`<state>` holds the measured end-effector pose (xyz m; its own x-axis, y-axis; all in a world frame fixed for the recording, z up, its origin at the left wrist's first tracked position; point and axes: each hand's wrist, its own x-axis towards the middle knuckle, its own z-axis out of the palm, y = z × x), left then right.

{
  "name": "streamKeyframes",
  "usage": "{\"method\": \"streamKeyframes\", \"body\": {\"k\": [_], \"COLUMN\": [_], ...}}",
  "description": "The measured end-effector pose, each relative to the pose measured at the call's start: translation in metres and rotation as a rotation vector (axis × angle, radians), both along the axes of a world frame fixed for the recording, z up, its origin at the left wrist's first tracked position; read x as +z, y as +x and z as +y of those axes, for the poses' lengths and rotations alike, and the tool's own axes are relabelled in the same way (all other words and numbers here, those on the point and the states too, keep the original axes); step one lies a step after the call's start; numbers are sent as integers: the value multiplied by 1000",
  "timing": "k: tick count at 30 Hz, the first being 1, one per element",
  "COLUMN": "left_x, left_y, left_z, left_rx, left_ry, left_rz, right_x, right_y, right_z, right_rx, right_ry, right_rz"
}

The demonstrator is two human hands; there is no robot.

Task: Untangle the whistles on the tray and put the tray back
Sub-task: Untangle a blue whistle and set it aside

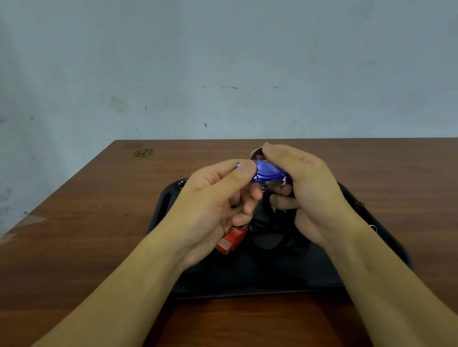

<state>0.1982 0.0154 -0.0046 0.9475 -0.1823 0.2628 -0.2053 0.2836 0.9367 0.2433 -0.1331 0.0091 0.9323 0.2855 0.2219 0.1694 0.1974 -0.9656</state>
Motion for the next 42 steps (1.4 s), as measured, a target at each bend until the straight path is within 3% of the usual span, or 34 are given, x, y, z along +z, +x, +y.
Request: {"method": "streamKeyframes", "body": {"k": [4,8,17,21,26,31,36,42], "left_x": [0,1,-2,-4,-5,-2,-5,-7], "left_y": [0,1,8,10,10,9,11,11], "left_z": [1,-1,3,5,9,8,7,6], "left_rx": [-7,82,273,316,384,356,372,408], "left_ry": [-30,-62,-11,-4,193,212,158,198], "left_rz": [-39,-39,-39,-18,-97,-193,-174,-179], "right_x": [-2,-12,-19,-23,-22,-18,-19,-20], "right_y": [4,9,8,9,7,5,3,3], "right_z": [-2,0,7,7,6,6,8,10], "right_rx": [95,-2,-176,-190,-199,-177,-138,-150], "right_ry": [17,-20,-220,-307,-342,-303,-232,-244], "right_rz": [24,-16,-383,-403,-395,-372,-251,-238]}}
